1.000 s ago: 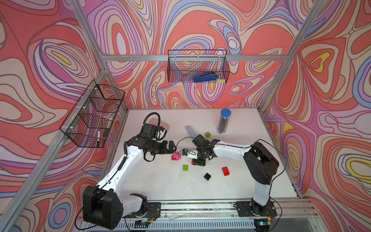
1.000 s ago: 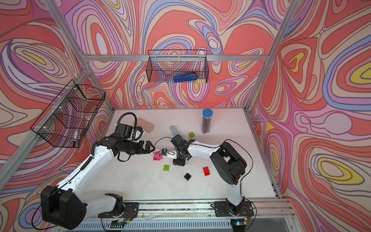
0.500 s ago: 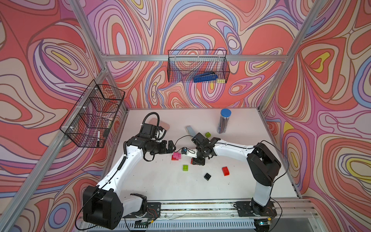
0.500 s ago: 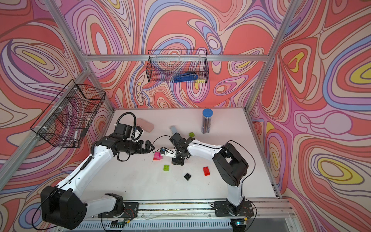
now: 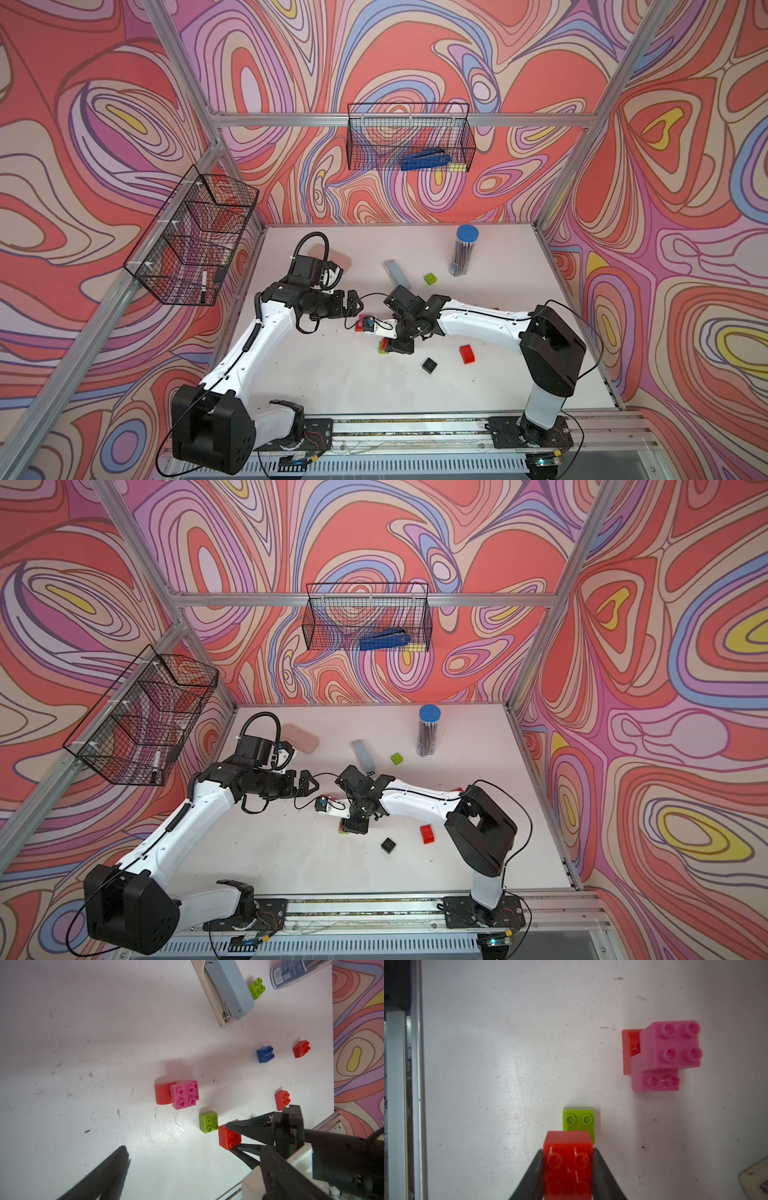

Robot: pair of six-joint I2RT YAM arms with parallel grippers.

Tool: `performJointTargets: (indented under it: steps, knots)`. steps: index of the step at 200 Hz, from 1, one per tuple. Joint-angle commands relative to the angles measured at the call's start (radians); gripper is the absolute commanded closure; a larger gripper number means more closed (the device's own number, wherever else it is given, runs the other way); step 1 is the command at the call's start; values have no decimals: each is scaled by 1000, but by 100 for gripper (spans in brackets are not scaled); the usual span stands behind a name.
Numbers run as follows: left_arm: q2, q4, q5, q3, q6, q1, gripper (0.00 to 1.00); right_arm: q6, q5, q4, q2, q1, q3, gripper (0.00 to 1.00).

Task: Assemble the letter s with lego
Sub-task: Assemble the lego brick with the lego brick.

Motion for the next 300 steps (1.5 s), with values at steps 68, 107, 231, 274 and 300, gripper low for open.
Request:
performJointTargets:
  steps: [68,107,231,274,300]
  knots:
    - [-5,-23,8,3,10,9,0,-24,43,6,66,5,20,82]
    - [-4,-18,10,0,16,9,0,-29,50,6,84,4,24,82]
    - [-5,-18,12,-3,27,9,0,-51,115,-126,160,5,78,82]
    - [-1,-18,14,-4,27,10,0,-72,98,-134,125,5,54,82]
    - [6,-19,17,3,29,9,0,-82,87,-127,107,4,36,82]
